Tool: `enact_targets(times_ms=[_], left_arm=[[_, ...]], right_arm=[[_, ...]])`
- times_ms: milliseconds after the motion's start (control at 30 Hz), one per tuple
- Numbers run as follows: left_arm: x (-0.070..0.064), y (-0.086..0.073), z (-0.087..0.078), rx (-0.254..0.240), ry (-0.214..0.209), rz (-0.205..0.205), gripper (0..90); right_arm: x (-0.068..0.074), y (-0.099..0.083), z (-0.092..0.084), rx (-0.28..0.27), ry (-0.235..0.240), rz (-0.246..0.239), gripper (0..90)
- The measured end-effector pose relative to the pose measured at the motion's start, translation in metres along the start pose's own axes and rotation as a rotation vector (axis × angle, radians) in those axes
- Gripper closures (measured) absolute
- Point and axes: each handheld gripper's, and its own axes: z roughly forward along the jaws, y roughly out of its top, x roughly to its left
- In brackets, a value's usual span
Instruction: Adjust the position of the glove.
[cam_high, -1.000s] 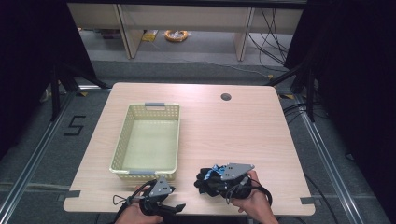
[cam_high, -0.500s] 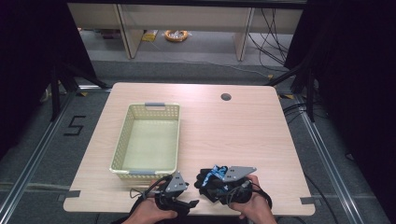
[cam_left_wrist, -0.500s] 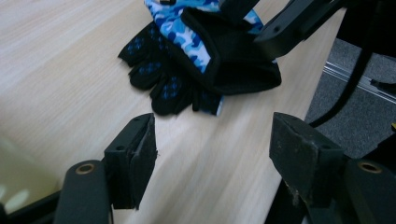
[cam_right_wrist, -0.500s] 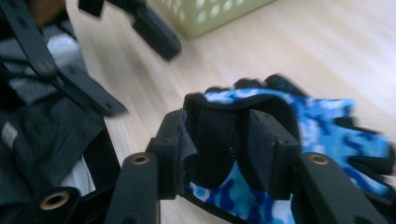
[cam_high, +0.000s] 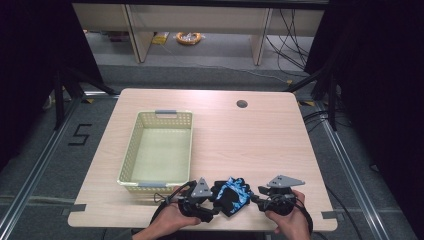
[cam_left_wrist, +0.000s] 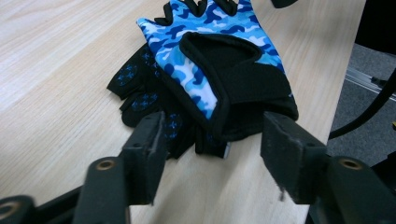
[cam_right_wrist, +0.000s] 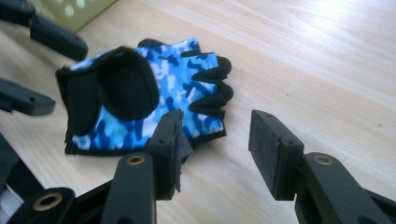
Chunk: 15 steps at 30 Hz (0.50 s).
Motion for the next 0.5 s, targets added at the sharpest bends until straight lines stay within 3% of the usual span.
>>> enact_targets(times_ms=[67,100,167,200,233,267,300,400,467,500], left_arm=[[-0.001,0.001,0.004,-0.011,-0.015,-0.023,45.0],[0.001,0.001,0.004,0.009,-0.015,0.016,47.4],[-0.001,0.001,0.007,0.010,-0.015,0.027,53.9],[-0.001,0.002,0.008,0.016,-0.014,0.044,62.9],[-0.003,0.001,0.008,0.014,-0.005,0.033,62.9],[-0.002,0.002,0.008,0.014,0.011,0.070,67.0],[-0.003,0.002,0.008,0.016,0.012,0.083,74.4],[-0.005,0.004,0.000,-0.021,0.024,0.070,79.5],[-0.006,0.006,-0.003,-0.037,0.018,0.067,79.8],[-0.009,0.007,-0.006,-0.062,0.015,0.044,79.7]], right_arm=[[-0.006,-0.001,0.007,0.009,0.039,0.055,54.7],[-0.007,-0.002,0.009,0.027,0.047,0.096,53.8],[-0.010,-0.002,0.016,0.029,0.081,0.128,54.5],[-0.011,-0.002,0.022,0.016,0.119,0.106,64.6],[-0.011,-0.002,0.022,0.016,0.119,0.106,64.6],[-0.009,-0.001,0.022,0.028,0.125,0.099,70.3],[-0.007,0.002,0.021,0.015,0.106,0.039,83.6],[-0.004,0.007,0.013,-0.019,0.122,0.014,87.3],[0.000,0.008,0.011,-0.020,0.137,0.037,87.6],[0.001,0.011,0.008,-0.031,0.136,0.004,87.6]])
